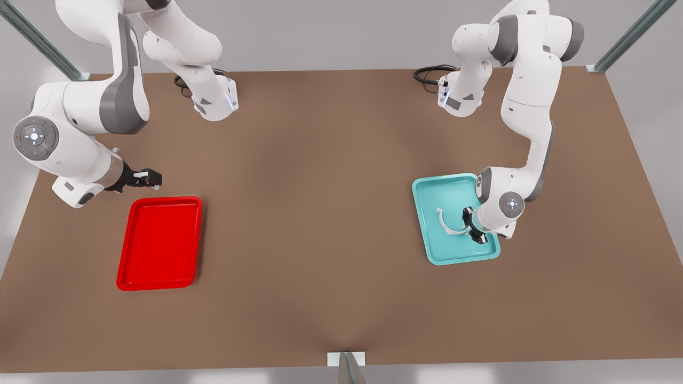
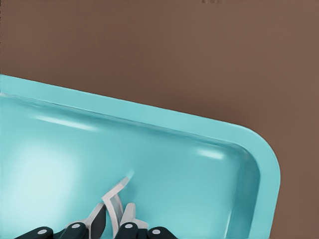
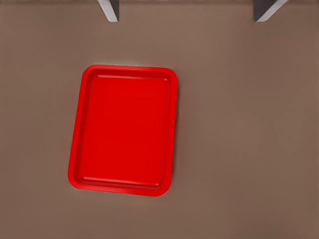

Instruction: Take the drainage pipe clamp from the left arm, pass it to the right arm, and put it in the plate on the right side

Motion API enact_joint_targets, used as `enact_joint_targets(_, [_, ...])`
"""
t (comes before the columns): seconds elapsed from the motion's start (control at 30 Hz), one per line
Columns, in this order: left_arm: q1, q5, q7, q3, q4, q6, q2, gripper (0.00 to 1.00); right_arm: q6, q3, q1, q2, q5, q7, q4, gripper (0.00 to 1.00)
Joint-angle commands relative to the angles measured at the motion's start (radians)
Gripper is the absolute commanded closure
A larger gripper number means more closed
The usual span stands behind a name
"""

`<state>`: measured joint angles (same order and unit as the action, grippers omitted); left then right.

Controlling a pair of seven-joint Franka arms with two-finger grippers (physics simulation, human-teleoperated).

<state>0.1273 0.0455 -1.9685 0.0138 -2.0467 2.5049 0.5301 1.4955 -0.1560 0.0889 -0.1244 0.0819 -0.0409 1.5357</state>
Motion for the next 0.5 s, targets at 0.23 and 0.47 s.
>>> enact_joint_targets(0.23, [0.002,0.000,-0.044,0.000,0.000,-0.012,0.001,0.69,0.006,0.000,-0.002,0.000,0.001,-0.001,0.007,0.00])
enact_joint_targets(0.47, [0.002,0.000,-0.041,0.000,0.000,-0.012,0.005,0.68,0.008,0.000,-0.002,0.002,-0.001,-0.007,0.014,0.00])
